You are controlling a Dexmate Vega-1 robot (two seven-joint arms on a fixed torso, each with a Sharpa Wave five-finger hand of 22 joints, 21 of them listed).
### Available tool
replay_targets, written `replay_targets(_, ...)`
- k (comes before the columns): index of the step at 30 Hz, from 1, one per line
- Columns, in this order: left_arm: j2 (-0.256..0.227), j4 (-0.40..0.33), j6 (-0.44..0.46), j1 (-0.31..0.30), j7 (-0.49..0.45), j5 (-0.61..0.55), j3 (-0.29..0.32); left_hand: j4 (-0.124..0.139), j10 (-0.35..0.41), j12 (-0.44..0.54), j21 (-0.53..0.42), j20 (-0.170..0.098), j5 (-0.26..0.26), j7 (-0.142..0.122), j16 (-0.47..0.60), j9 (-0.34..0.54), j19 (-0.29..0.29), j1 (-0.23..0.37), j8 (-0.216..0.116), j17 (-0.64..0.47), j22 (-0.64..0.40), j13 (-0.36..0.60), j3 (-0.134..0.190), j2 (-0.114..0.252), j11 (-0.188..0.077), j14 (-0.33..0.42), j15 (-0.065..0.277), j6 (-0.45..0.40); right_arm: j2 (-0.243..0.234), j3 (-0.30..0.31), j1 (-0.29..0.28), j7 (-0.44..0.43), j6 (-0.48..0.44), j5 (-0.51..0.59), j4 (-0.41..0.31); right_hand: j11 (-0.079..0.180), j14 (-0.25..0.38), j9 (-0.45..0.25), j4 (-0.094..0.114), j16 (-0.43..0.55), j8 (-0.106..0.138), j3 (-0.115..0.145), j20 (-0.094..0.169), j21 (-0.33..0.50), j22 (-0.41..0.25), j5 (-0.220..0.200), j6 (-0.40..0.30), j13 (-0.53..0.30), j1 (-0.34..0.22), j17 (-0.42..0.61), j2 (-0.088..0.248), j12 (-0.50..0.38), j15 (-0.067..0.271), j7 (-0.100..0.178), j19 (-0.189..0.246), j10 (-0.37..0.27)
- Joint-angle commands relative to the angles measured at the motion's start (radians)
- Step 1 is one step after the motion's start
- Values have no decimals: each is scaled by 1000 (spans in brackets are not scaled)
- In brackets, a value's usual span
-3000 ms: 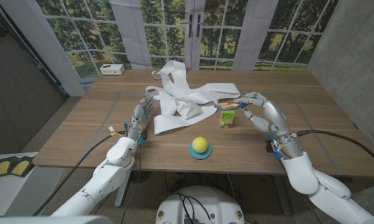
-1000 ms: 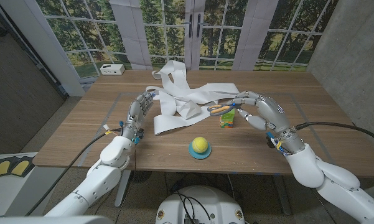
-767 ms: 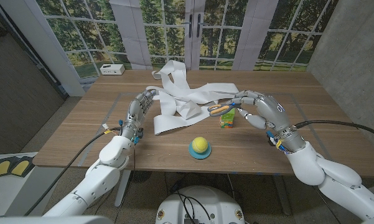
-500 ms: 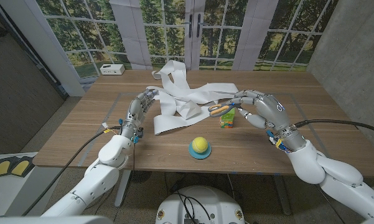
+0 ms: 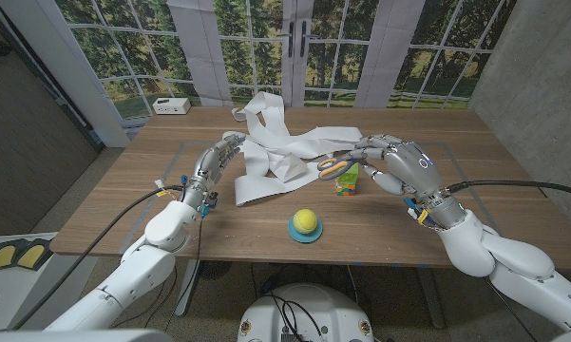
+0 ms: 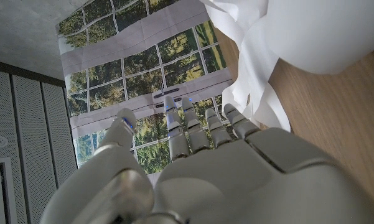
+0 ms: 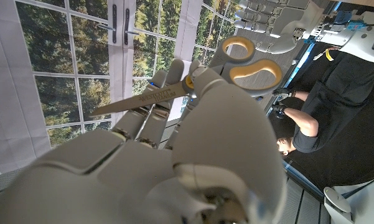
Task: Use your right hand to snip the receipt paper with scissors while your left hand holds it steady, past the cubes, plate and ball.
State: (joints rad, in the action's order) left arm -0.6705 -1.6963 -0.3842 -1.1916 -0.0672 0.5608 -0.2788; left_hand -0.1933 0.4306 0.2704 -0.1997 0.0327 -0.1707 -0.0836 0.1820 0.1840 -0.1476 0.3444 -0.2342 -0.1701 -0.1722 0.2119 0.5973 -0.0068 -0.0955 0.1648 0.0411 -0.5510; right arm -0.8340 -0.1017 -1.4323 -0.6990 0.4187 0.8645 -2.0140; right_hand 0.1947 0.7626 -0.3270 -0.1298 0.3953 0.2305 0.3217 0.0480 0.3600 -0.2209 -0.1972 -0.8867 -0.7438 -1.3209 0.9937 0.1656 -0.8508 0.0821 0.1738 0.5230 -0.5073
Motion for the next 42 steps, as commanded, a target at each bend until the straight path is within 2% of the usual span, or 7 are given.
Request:
replay_targets(1,-58,-49,24,-3,-32,-101,9,7,-7,-5,6,28,-4,11,5,7,4,83,32,-5,-3,12,9,-23,-9,2,24,84,-46,-29,24,-31,-76,51,-33,1,10,-1,-5,-2,-2,2,79,10,-1,-7,-7,-3,5,4,8,-2,158,5,-3,-12)
replay_targets(12,-92,-69,0,-8,-35,-186,13,20,-33,-15,11,41,0,7,1,9,21,92,24,-6,-4,18,-8,-37,-2,-14,12,63,-90,-61,60,-40,-124,82,-41,1,8,-1,-5,-10,-5,1,83,14,0,-9,-9,-4,7,4,9,1,158,6,-9,-12)
replay_targets(17,-118,-77,-8,-6,20,-163,13,26,-105,-40,11,47,0,-25,-3,10,43,120,46,-7,-5,24,-22,-37,4,-57,4,114,-111,-74,68,-53,-154,115,-50,1,9,0,-5,-13,-5,1,85,17,0,-10,-12,-3,8,4,10,2,158,7,-9,-14)
replay_targets(27,-136,-135,-24,-29,22,-191,26,28,-155,-49,9,48,-1,39,-1,13,48,146,23,-9,-5,30,-35,-35,14,-73,7,78,-154,-92,79,-68,-189,139,-66,1,12,1,-4,-19,-7,0,88,23,2,-11,-15,-5,10,5,10,4,158,6,-10,-17)
replay_targets(35,-129,-124,-48,-18,46,-195,20,26,-229,-65,14,38,-3,55,-2,14,70,176,25,-9,-5,32,-39,-26,15,-92,15,73,-175,-109,82,-69,-230,161,-75,1,13,1,-5,-23,-9,0,89,27,3,-13,-16,-5,11,6,9,6,158,5,-10,-18)
replay_targets(40,-118,-103,-65,0,76,-180,5,16,-219,-42,6,50,-11,62,6,18,70,297,21,-9,-4,38,9,80,26,-87,17,52,-194,-119,86,-52,-270,195,-89,0,13,1,-6,-25,-10,0,90,29,4,-13,-15,-6,11,8,9,8,158,5,-12,-17)
replay_targets(42,-119,-100,-62,3,79,-179,3,14,-216,-40,6,51,-11,56,6,19,70,309,20,-9,-3,38,12,86,21,-87,19,47,-203,-123,88,-41,-280,201,-97,0,14,1,-6,-25,-11,0,89,29,4,-13,-14,-6,12,9,10,9,158,4,-14,-16)
